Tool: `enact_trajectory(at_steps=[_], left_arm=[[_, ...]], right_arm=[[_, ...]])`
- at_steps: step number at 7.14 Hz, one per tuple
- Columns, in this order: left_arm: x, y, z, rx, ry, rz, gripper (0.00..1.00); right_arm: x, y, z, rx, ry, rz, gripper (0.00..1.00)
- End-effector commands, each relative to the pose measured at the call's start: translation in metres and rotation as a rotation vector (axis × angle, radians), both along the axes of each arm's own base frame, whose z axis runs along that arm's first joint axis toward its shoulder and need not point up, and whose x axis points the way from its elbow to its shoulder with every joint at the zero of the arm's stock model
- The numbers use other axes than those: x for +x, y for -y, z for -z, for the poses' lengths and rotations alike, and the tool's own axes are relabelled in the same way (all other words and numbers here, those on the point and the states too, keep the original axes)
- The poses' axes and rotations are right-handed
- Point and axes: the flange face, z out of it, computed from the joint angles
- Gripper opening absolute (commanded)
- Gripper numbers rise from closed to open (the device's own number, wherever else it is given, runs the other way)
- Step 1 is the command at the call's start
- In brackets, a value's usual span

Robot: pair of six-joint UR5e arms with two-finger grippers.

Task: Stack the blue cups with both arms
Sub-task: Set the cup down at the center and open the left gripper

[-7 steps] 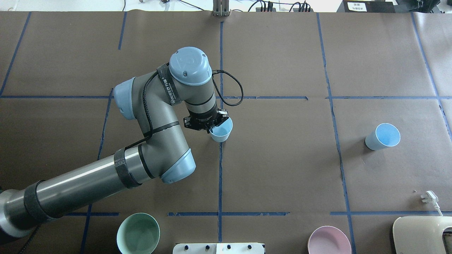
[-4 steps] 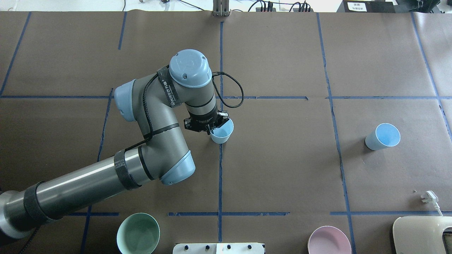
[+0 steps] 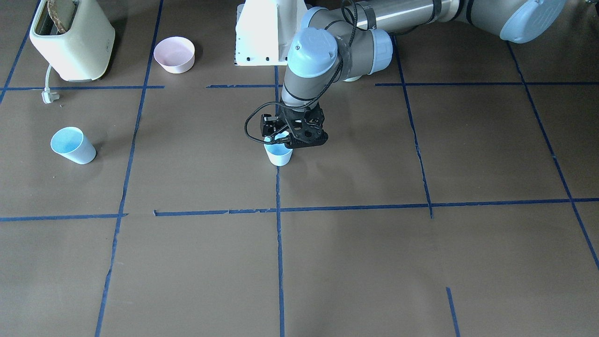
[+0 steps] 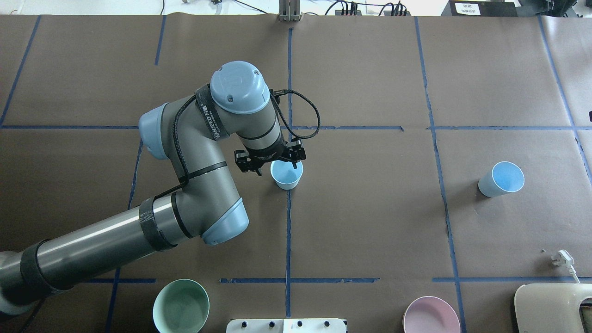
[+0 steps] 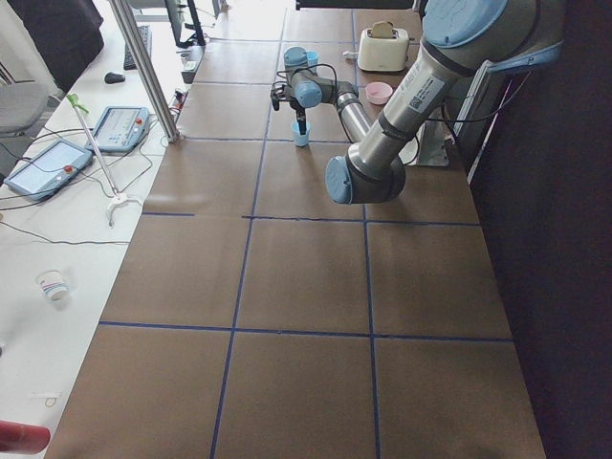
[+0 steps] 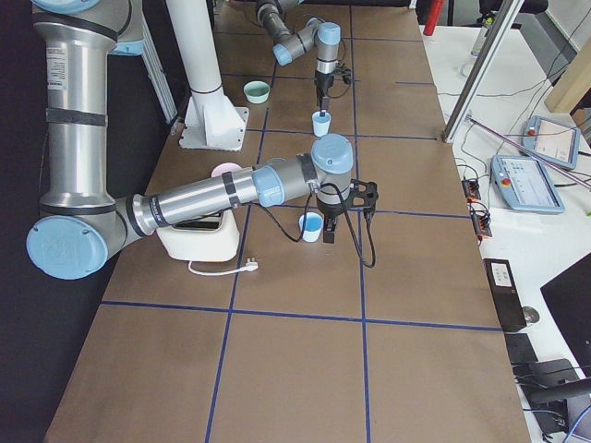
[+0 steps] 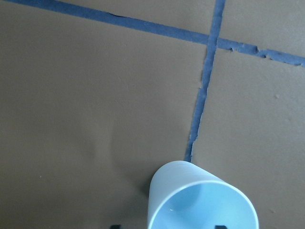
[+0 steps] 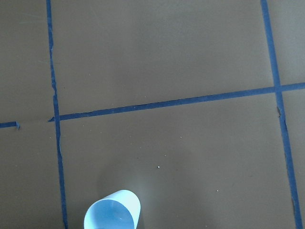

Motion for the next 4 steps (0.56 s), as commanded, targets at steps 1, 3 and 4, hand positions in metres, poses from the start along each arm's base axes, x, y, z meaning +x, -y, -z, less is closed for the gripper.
enact_trajectory(at_steps=[1, 3, 4], left_arm=[[-0.051, -0.002, 0.029, -0.003, 0.010, 0.028, 1.00], [-0.107, 0.000, 0.051, -0.013, 0.002, 0.014, 1.00], [-0.134, 0.005, 0.038, -0.025, 0.000, 0.009, 1.00]], right_arm=[[-0.037, 0.000, 0.010, 0.002, 0.007, 0.001, 1.00], [-0.095, -0.001, -0.001, 0.034, -0.052, 0.002, 1.00], [-0.116, -0.001, -0.021, 0.037, -0.048, -0.008, 1.00]])
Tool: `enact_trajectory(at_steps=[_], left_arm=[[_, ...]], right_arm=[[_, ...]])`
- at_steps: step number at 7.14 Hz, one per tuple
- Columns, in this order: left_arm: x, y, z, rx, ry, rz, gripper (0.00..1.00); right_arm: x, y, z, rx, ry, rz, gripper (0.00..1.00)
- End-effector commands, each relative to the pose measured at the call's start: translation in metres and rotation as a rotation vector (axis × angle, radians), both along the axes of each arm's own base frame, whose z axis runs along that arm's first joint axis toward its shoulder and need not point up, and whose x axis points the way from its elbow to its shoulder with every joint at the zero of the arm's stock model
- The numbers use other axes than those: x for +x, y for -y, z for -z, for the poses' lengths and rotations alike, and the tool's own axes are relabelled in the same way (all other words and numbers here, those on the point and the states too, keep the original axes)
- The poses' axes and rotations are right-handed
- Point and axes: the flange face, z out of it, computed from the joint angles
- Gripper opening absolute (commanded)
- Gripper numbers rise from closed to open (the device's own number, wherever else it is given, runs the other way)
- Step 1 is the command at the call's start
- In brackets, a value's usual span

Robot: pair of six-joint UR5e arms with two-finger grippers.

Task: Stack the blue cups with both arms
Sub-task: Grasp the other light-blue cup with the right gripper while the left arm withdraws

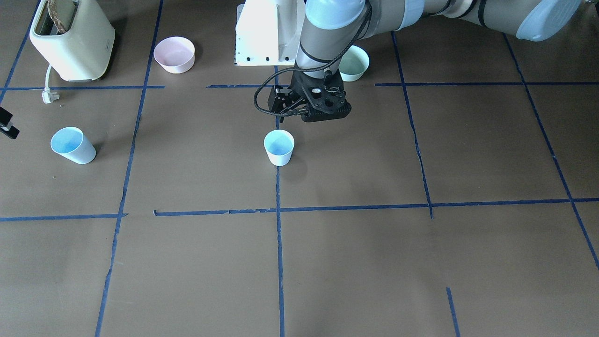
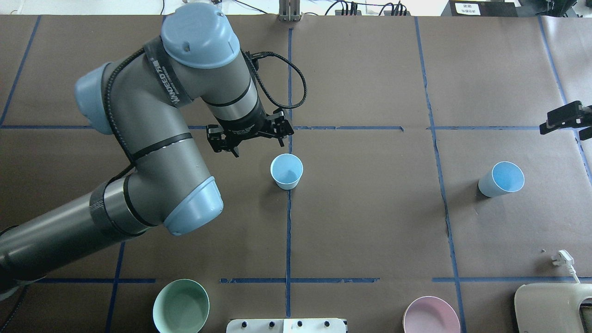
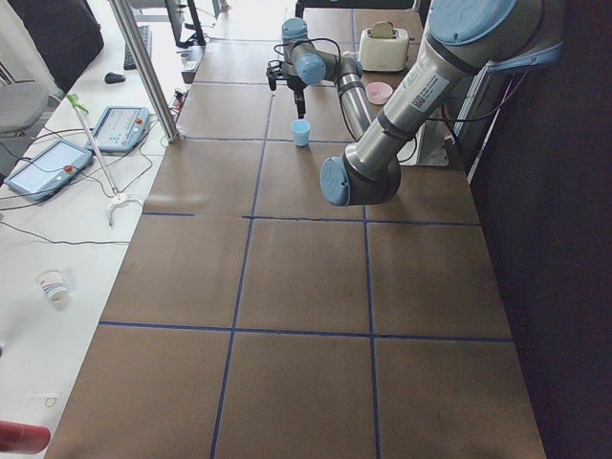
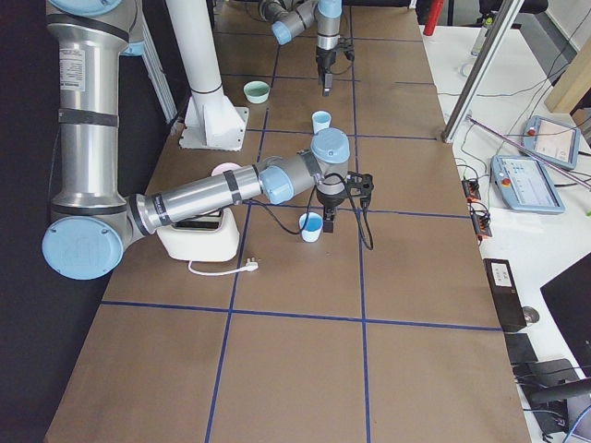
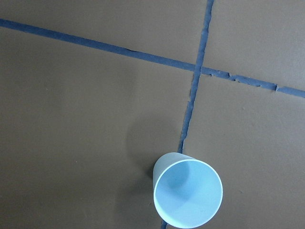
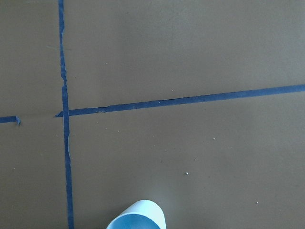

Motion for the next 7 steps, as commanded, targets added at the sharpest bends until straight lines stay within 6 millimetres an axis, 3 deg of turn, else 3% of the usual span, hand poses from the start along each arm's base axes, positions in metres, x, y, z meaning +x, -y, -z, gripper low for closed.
enact_trajectory(at_steps=[1, 2, 4, 7], left_arm=[[-0.052, 0.005, -0.018, 0.013, -0.006, -0.012, 1.00], [-0.060, 0.011, -0.023, 0.015, 0.000, -0.001, 1.00], [-0.069, 0.015, -0.022, 0.013, -0.006, 0.009, 1.00], [-0.073, 0.016, -0.025, 0.010, -0.004, 0.016, 1.00]], right_arm=[[-0.047, -0.003, -0.032, 0.007, 0.036, -0.042, 1.00], [-0.065, -0.007, -0.050, 0.015, 0.049, -0.039, 1.00], [-0.077, -0.015, -0.053, 0.004, 0.050, -0.023, 1.00], [-0.063, -0.043, -0.065, -0.020, 0.040, -0.011, 1.00]])
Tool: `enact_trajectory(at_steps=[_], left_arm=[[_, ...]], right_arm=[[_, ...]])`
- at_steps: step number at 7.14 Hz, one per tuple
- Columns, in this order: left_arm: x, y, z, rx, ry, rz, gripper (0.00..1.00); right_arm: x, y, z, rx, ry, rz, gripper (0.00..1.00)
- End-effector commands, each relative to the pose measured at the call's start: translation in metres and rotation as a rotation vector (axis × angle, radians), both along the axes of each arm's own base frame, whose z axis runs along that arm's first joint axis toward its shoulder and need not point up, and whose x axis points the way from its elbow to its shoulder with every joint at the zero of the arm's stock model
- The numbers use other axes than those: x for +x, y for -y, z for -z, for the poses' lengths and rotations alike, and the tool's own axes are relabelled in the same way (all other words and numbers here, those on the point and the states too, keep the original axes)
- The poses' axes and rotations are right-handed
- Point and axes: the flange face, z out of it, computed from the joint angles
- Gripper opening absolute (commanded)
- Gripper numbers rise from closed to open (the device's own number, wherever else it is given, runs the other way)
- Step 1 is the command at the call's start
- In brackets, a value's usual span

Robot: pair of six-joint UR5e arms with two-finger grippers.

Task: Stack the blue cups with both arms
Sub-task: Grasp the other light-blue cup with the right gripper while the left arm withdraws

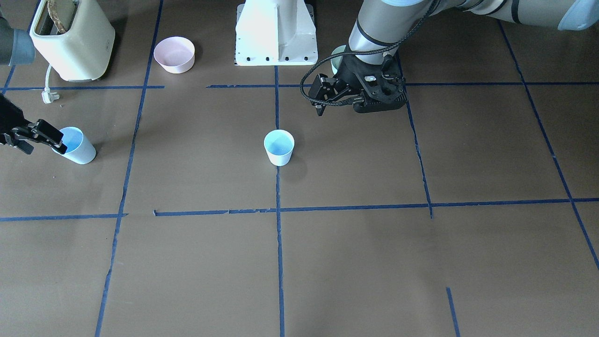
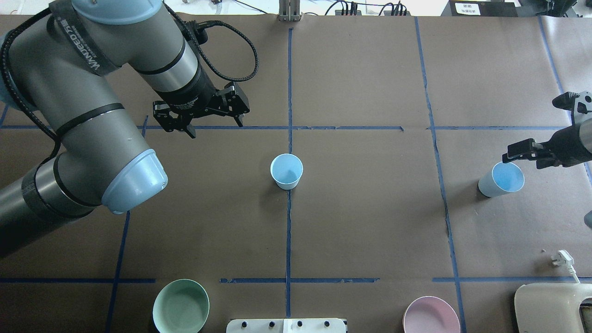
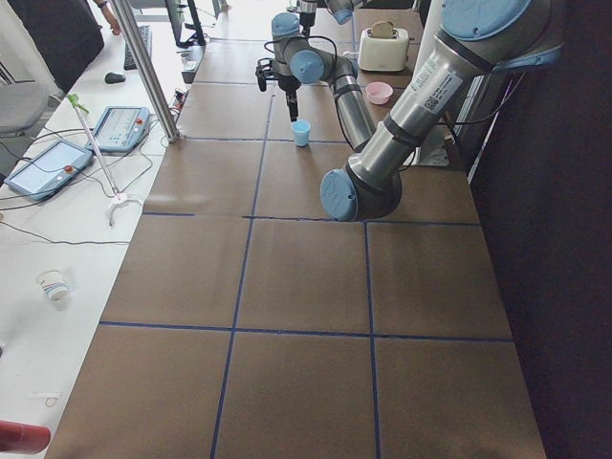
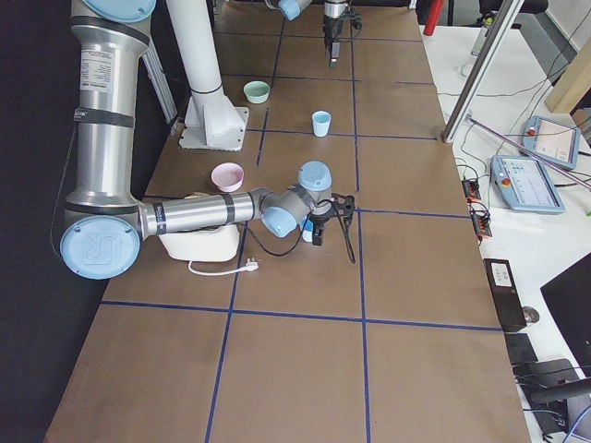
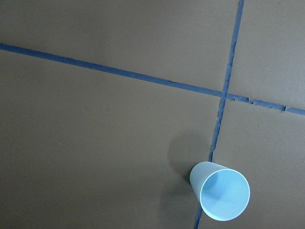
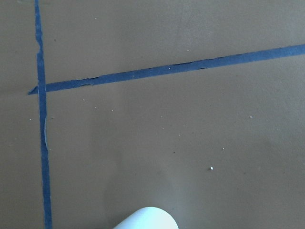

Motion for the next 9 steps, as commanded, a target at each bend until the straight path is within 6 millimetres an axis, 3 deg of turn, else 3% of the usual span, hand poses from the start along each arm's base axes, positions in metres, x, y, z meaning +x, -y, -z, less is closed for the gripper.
enact_trajectory(at_steps=[1, 5, 6, 7, 8, 9], left_arm=[[-0.004, 0.000, -0.001, 0.002, -0.002, 0.003, 1.00], [-0.013, -0.009, -0.007, 0.006, -0.006, 0.003, 1.00], [-0.013, -0.009, -0.007, 0.008, -0.007, 0.003, 1.00], [-0.014, -0.009, -0.006, 0.006, -0.011, 0.002, 1.00], [-0.014, -0.010, -0.006, 0.006, -0.011, 0.002, 1.00], [-0.021, -0.006, -0.006, 0.007, -0.012, 0.015, 1.00]], right_arm=[[0.009, -0.020, -0.009, -0.019, -0.010, 0.008, 1.00], [-0.031, -0.022, -0.010, 0.008, -0.057, 0.045, 0.99], [-0.031, -0.021, -0.011, 0.002, -0.057, 0.042, 0.83], [-0.029, -0.022, -0.014, -0.001, -0.060, 0.039, 0.35], [-0.028, -0.024, -0.015, 0.000, -0.063, 0.038, 0.03], [-0.027, -0.024, -0.017, -0.007, -0.061, 0.042, 0.00]])
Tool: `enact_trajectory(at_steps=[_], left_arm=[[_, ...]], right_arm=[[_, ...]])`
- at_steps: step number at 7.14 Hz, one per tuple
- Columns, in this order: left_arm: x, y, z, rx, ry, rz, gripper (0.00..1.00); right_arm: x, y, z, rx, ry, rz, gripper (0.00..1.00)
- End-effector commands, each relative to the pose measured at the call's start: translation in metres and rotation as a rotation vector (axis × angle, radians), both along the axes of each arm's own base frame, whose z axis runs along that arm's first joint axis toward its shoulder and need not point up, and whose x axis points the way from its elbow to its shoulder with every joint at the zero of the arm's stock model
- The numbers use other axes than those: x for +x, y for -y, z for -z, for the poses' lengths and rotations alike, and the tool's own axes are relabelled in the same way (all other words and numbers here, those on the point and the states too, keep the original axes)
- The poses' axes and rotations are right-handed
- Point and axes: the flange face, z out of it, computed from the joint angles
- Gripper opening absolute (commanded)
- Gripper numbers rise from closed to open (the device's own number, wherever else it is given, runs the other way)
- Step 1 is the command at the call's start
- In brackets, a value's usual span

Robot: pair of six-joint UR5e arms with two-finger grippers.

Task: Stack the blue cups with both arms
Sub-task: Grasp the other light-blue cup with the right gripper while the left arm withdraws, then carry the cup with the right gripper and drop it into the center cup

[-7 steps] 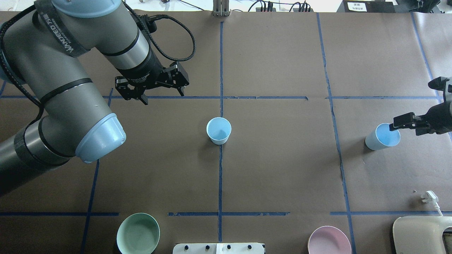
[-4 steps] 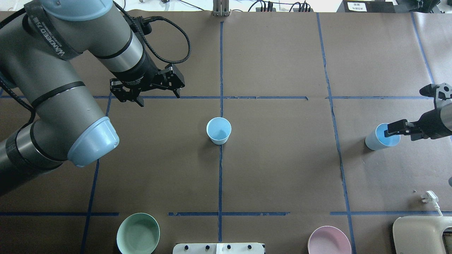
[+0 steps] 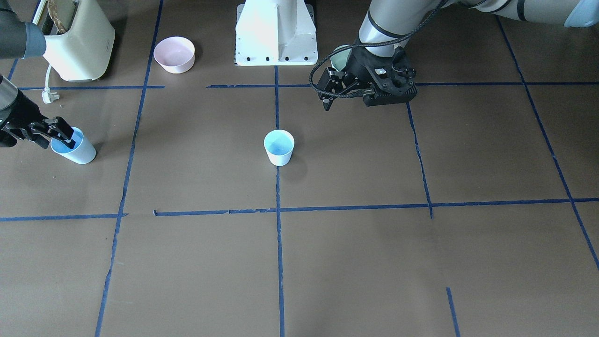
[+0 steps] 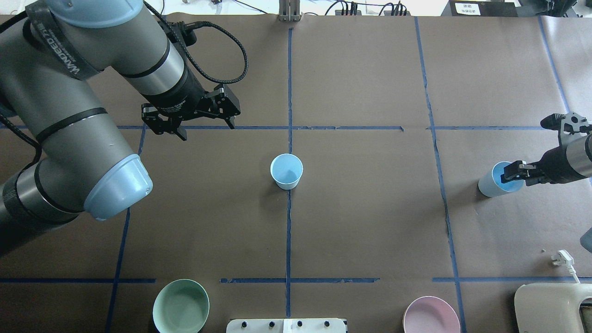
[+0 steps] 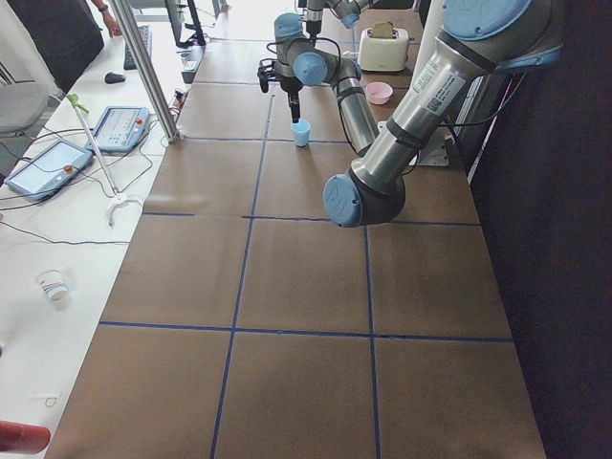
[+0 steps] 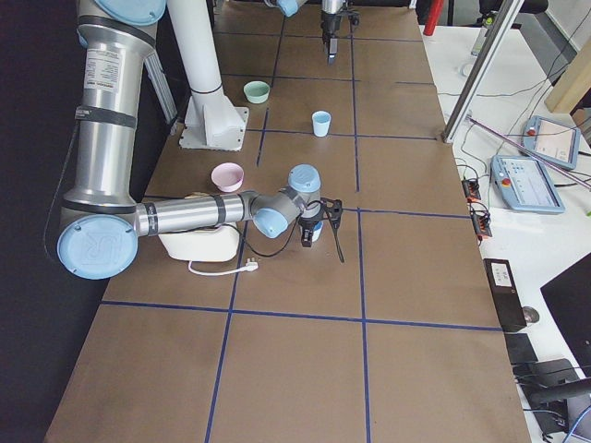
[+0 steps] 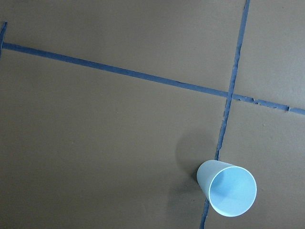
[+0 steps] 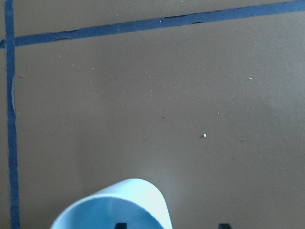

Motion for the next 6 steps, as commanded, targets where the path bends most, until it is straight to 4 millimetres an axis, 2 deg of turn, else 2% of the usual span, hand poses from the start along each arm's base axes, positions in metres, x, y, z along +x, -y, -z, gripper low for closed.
enact_trajectory(at_steps=[1, 2, 4, 5, 6], left_arm=[[-0.011, -0.001, -0.006, 0.000, 0.000, 0.013, 1.00], [-0.024, 0.000, -0.007, 0.003, -0.005, 0.028, 1.00], [-0.046, -0.004, -0.023, -0.001, 0.001, 0.049, 1.00], [-0.072, 0.004, -0.048, 0.054, 0.031, 0.032, 1.00], [-0.092, 0.012, -0.073, 0.113, 0.088, -0.022, 1.00]], right_arm=[[0.001, -0.002, 0.000, -0.005, 0.005, 0.005, 0.00], [0.001, -0.002, 0.003, -0.005, 0.011, 0.008, 0.00], [0.006, -0.001, 0.032, 0.018, 0.066, 0.013, 0.00], [0.013, 0.004, 0.050, 0.028, 0.095, 0.007, 0.00], [0.021, 0.024, 0.089, 0.006, 0.125, -0.007, 0.00]])
